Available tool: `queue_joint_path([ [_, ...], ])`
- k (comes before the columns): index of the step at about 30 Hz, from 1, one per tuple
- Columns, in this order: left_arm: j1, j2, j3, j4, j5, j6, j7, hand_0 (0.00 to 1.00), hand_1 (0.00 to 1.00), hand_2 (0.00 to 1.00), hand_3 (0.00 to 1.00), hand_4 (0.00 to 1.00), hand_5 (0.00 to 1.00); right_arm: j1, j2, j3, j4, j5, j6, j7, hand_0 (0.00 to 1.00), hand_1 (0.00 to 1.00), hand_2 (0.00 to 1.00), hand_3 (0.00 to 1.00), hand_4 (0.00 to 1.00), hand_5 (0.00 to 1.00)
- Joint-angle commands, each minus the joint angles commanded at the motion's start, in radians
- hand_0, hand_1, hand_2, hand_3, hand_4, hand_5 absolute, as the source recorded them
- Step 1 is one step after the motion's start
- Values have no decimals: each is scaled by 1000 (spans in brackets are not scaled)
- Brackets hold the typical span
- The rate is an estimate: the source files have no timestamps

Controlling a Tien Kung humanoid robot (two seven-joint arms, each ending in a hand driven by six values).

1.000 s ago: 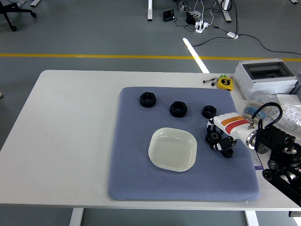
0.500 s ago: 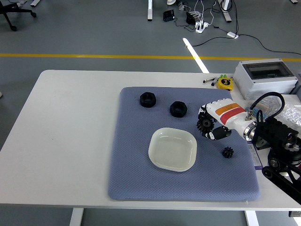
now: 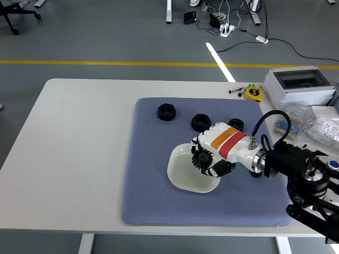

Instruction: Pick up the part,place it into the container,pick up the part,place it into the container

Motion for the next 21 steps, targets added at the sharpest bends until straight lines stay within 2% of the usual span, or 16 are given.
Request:
queue_joint_path([
  [3, -3, 2, 3, 0, -4, 0, -1, 663, 531, 546, 561, 631, 602, 44, 3, -44, -10, 12, 2, -1, 161, 363, 429, 498, 817, 58],
  [4, -4, 2, 6, 0, -8, 1, -2, 663, 528, 543, 561, 631, 602, 55, 6, -55, -15, 15, 4, -2, 203, 411, 475, 521, 652, 163],
  [10, -8, 4, 13, 1, -22, 5, -5, 663, 528, 543, 561, 631, 602, 102, 37, -111, -72, 17, 32, 10, 203, 411, 475, 521, 652, 163],
  [11, -9, 4, 15, 1, -24, 5, -6, 663, 529, 543, 561, 632, 602, 109, 48, -120, -90, 11, 39, 14, 241, 444, 514, 539, 695, 176],
  [15, -11, 4, 18, 1, -28, 6, -7, 663, 529, 543, 561, 632, 602, 127, 76, -146, -140, 5, 65, 19, 241, 444, 514, 539, 695, 176],
  [16, -12, 4, 17, 1, -27, 6, -7, 663, 528, 543, 561, 632, 601, 131, 83, -152, -151, 5, 69, 21, 246, 457, 563, 580, 833, 203],
  [21, -14, 3, 18, 1, -27, 5, -7, 663, 528, 543, 561, 632, 601, 140, 105, -168, -189, -8, 96, 38, 246, 457, 563, 580, 833, 203],
])
